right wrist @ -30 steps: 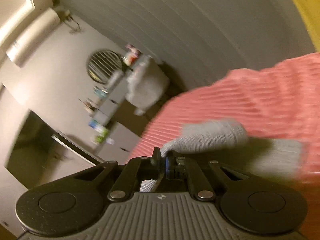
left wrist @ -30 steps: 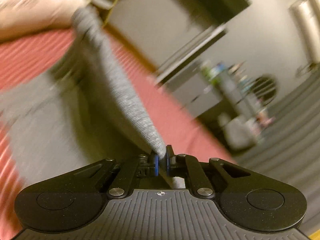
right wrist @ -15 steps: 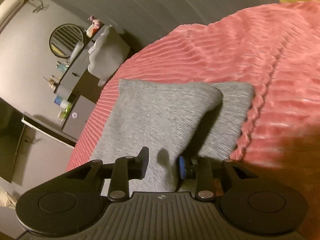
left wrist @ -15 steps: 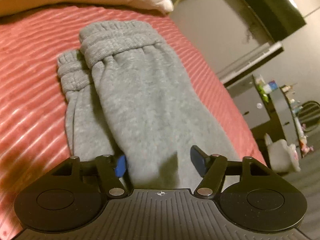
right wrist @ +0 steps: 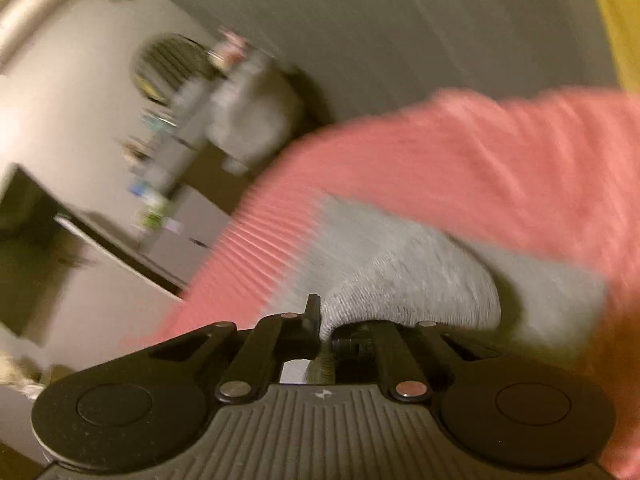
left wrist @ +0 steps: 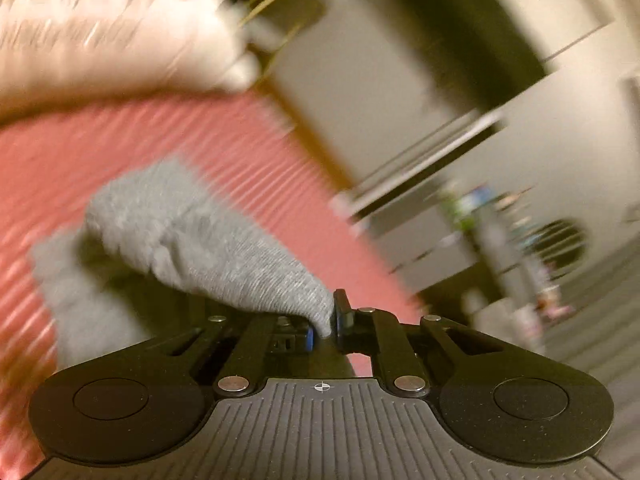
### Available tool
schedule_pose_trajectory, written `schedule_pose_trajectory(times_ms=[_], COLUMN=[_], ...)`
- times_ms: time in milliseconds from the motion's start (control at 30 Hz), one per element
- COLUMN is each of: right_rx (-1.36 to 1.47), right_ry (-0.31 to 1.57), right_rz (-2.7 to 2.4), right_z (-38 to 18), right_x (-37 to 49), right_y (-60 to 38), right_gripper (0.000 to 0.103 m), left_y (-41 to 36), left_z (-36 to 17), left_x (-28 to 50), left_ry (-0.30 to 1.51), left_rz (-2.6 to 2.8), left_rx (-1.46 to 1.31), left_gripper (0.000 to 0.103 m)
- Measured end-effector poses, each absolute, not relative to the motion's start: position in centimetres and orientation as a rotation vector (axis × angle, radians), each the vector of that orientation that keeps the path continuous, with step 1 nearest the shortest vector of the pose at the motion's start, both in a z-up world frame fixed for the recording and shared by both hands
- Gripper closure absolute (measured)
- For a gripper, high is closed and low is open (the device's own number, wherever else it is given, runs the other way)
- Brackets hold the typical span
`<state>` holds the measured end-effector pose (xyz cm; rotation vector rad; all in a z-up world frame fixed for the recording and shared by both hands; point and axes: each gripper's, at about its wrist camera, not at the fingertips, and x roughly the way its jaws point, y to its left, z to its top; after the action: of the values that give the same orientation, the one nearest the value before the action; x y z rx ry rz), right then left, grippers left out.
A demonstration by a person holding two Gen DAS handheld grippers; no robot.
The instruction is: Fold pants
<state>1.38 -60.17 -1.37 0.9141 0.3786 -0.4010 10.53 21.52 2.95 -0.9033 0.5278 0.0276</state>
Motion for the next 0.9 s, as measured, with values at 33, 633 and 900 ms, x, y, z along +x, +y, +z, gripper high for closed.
schedule_pose_trajectory(times_ms=[33, 633, 900], right_rx=[0.917, 0.957, 0.800], right_ry=[0.325, 0.492, 0.362], right_rz=[-0.363, -0.562, -0.479], right_z=[0.1, -9.5, -5.4], right_x=[1.1, -4.6, -4.8], right_y=[-60.3, -62.8, -61.4], right_gripper=[0.098, 0.082, 0.098], left_y=[21.5, 22.1, 21.4], left_z=[4.0, -7.0, -4.5], left_x=[9.6, 4.8, 4.4], left_ry=[0.492, 0.808, 0.679], left_rz=[0.008, 0.200, 0.185], left_rx=[-0.888, -0.939, -0.846], left_gripper=[0.092, 0.056, 0.091])
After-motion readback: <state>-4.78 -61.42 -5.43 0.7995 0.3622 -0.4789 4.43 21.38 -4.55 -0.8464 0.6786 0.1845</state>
